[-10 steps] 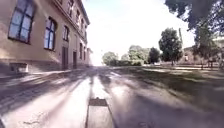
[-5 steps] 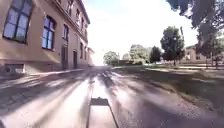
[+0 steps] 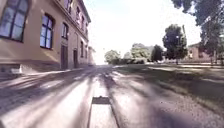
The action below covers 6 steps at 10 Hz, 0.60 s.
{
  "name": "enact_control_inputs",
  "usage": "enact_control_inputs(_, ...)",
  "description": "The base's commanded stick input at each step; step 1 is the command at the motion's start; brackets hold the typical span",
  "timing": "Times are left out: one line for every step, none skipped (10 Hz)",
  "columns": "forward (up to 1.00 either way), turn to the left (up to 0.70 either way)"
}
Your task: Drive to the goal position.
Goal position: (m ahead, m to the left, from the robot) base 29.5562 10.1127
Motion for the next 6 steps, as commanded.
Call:
enact_control_inputs(0.70, 0.00)
enact_control_inputs(0.70, 0.00)
enact_control_inputs(0.70, 0.00)
enact_control_inputs(0.70, 0.00)
enact_control_inputs(0.70, 0.00)
enact_control_inputs(0.70, 0.00)
